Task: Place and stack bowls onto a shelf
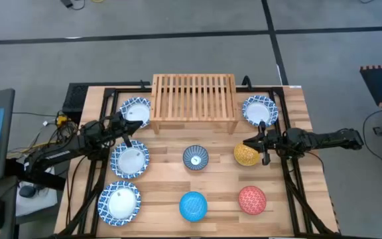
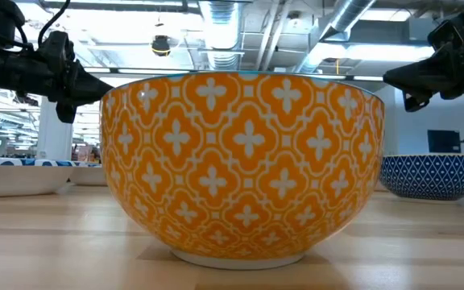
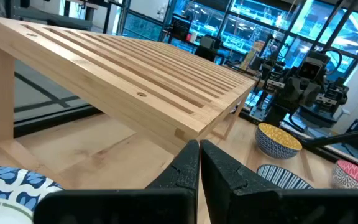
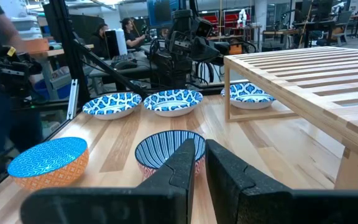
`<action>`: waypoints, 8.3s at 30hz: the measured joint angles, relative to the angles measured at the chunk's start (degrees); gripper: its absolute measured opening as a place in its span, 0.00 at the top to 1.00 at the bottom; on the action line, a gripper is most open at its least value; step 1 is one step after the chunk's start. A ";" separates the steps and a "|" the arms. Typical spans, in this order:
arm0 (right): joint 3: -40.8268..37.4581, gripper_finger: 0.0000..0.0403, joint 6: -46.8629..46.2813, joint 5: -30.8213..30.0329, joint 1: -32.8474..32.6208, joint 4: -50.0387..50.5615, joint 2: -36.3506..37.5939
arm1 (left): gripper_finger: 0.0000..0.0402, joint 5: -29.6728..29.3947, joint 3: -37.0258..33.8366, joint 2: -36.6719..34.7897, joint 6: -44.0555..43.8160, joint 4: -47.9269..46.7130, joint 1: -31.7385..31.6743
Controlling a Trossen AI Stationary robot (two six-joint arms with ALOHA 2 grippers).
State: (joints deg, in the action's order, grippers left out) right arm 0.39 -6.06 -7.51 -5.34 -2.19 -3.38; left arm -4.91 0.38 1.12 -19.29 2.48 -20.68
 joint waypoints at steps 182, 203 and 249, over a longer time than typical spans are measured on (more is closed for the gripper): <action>99.40 0.90 -5.80 10.41 44.14 66.14 -93.55 | 0.57 -3.30 48.62 59.85 -8.47 -16.11 17.72; 99.68 0.87 -6.79 12.79 45.56 70.74 -98.68 | 0.57 -4.78 48.62 59.85 -11.71 -15.96 17.72; 116.55 0.53 -8.91 9.31 42.77 73.75 -93.14 | 0.57 -6.34 48.62 61.85 -15.39 -14.84 19.93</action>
State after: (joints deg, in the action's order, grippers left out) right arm 116.95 -14.96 1.80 37.42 71.56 -96.51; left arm -11.25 48.99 62.97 -34.68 -12.36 -0.76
